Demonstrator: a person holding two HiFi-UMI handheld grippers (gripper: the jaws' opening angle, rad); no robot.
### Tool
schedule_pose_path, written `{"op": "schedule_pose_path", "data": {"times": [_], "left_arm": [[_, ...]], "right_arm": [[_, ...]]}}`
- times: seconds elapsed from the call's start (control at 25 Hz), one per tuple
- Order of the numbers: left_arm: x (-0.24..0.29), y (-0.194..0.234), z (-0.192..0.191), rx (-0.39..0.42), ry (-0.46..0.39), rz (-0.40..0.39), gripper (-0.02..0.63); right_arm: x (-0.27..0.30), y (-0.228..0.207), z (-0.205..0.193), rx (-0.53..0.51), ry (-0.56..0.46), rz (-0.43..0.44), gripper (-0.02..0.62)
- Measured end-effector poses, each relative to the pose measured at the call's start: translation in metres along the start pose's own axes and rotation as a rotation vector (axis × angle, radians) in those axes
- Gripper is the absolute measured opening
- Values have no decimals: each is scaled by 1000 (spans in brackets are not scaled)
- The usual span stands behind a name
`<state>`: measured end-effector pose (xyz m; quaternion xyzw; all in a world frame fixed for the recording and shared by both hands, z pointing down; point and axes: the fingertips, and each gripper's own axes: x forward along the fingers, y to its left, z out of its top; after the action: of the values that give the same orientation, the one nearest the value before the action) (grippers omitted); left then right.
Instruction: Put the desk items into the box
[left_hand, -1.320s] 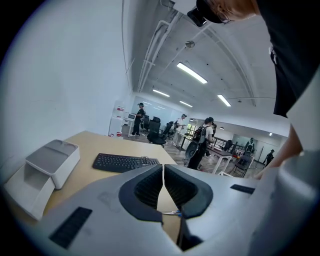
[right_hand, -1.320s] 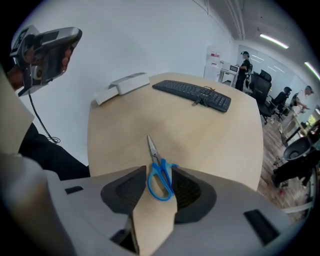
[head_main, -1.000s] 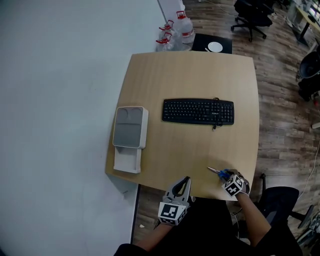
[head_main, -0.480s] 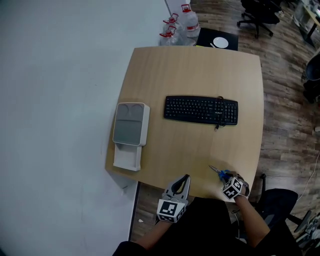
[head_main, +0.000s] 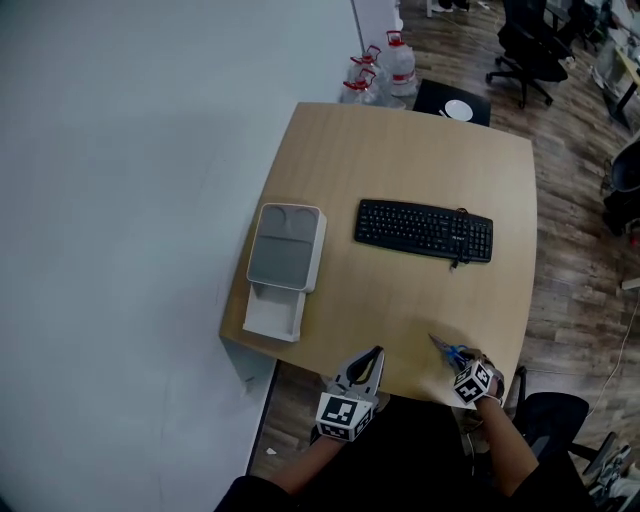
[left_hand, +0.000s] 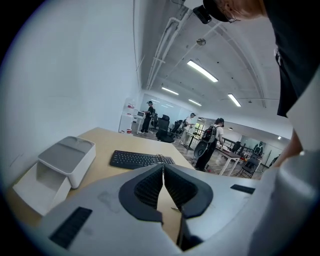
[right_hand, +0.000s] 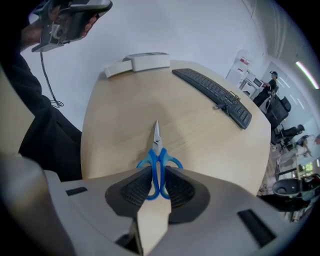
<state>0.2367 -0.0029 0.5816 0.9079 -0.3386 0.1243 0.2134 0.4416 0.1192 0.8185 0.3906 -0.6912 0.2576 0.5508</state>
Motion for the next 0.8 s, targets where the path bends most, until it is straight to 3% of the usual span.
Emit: {"op": "schedule_pose_path", "data": {"times": [0.44, 0.8], "left_arm": [[-68, 68, 3, -65, -50, 40, 21], [-127, 122, 4, -78, -124, 53, 21]], "right_arm": [[-36, 18, 83, -35, -60, -102, 141], [-63, 43, 175, 13, -171, -176, 141]]}}
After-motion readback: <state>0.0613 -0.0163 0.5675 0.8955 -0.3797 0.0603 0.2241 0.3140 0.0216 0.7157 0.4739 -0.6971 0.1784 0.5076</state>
